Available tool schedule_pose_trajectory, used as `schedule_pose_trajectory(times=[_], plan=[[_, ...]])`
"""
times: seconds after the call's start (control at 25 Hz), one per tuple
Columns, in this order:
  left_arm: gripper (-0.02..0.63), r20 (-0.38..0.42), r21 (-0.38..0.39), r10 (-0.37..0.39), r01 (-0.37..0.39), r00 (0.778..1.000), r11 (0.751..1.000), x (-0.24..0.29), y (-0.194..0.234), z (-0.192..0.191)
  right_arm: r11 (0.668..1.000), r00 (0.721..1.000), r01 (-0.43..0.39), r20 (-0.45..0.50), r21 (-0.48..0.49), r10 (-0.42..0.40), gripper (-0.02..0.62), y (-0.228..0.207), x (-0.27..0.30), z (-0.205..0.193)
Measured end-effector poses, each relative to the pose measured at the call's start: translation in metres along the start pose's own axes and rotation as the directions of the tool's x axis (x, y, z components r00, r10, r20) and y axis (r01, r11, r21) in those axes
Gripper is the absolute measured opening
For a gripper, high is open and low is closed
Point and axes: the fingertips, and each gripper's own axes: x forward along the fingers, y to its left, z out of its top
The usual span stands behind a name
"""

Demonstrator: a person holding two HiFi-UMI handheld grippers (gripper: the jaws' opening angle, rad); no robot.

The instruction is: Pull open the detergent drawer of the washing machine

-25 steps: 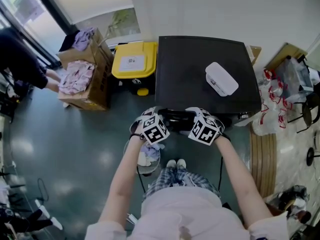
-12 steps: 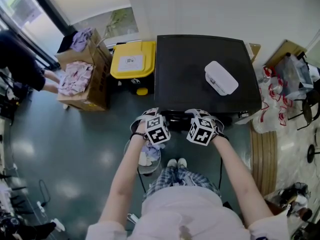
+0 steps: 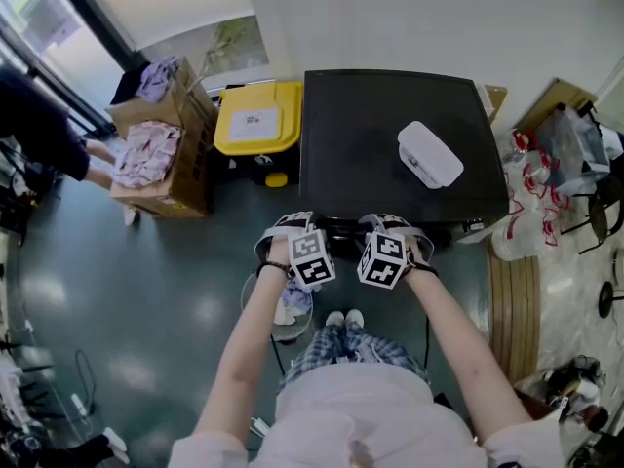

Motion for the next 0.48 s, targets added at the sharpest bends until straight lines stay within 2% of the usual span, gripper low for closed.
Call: schedule_pose_trajectory(times=[0.28,0.48], plan=[[0.08,-0.03,0.034,0.021,-0.02,0.999,0.999,0.0012,-0.0006,-0.0005,0.999,1.0,0.011,-0.026,-0.033,-0.012,0.107,0.0005,0.0004,0.0012],[0.075,-0.032,0.04,0.021,-0.019,0.999,0.999,0.0015,-0.0012,0.0,0.999,0.999,0.011,-0.04,-0.039,-0.013,0.064,-0.0033,-0.0007,0.0016]])
